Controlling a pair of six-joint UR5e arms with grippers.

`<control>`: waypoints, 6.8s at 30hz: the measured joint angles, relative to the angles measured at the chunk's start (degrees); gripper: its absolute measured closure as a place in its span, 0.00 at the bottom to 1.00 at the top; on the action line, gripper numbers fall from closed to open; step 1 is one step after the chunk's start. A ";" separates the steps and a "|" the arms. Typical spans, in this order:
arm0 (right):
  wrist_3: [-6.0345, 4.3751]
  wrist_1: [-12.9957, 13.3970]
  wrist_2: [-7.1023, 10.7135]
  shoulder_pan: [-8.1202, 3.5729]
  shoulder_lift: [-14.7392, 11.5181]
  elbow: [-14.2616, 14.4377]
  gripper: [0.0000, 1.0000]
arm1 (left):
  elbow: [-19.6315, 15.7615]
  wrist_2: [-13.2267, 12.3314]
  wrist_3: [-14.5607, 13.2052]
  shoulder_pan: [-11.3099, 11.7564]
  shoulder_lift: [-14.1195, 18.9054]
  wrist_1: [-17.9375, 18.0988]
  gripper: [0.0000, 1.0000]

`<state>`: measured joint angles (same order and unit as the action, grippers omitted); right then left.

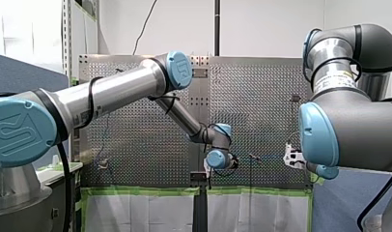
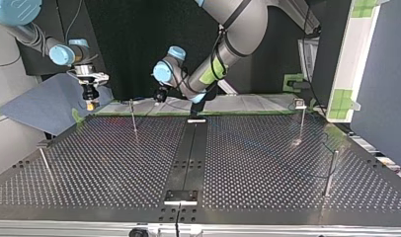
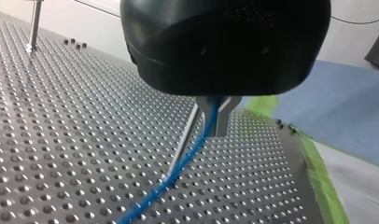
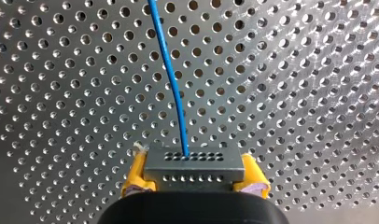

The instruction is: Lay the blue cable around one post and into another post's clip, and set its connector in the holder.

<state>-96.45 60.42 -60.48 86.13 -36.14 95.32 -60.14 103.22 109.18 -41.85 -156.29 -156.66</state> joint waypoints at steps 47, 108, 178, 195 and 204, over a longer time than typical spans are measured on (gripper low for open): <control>-1.14 -1.84 -1.14 0.29 2.54 -4.07 1.00 | 0.42 -2.21 1.24 2.33 -0.34 0.47 0.98; -1.22 -8.53 -0.88 -0.04 7.81 -17.36 1.00 | 9.30 -4.92 1.38 5.93 -2.58 -5.14 0.98; -0.77 -11.97 -0.59 1.56 7.95 -17.62 1.00 | 2.21 -6.69 -7.92 -1.25 3.84 -14.38 0.00; -0.78 -11.82 -0.62 1.62 7.95 -17.64 1.00 | 2.09 -6.24 -3.23 -3.05 3.81 -14.02 0.00; -0.78 -11.81 -0.62 1.62 7.95 -17.64 1.00 | 2.10 -6.06 -2.19 -3.34 3.80 -12.93 0.00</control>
<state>-97.23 48.61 -61.10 87.76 -28.18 77.68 -58.04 97.16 107.00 -45.19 -152.49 -169.59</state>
